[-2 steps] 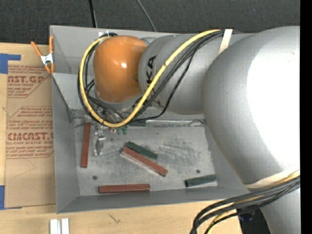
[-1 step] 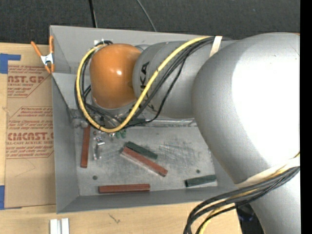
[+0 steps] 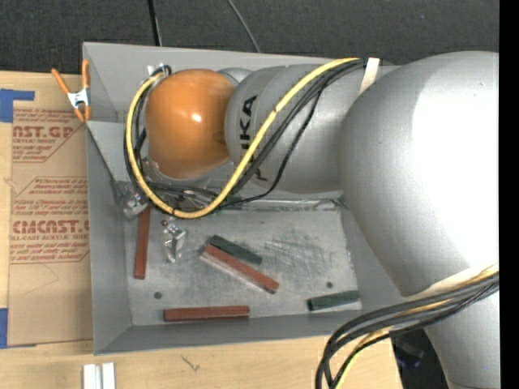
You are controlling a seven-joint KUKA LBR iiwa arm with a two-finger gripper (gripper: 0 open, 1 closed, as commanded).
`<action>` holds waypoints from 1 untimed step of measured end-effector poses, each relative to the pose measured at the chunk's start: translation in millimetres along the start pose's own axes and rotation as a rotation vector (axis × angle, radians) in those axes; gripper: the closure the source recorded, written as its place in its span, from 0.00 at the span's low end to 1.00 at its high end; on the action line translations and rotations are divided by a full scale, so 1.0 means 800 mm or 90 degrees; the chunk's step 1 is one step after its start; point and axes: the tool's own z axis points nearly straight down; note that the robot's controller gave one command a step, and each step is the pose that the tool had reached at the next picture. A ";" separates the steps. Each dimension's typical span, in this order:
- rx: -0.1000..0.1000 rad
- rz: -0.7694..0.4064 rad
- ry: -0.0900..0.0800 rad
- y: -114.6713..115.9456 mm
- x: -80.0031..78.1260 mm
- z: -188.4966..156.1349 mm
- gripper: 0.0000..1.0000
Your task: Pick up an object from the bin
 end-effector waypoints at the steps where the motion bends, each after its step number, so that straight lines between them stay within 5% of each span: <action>1: -0.001 0.041 0.000 0.006 0.010 0.051 0.00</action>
Offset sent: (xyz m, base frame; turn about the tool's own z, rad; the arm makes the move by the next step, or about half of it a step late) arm 0.0042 0.0026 -0.0465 -0.4102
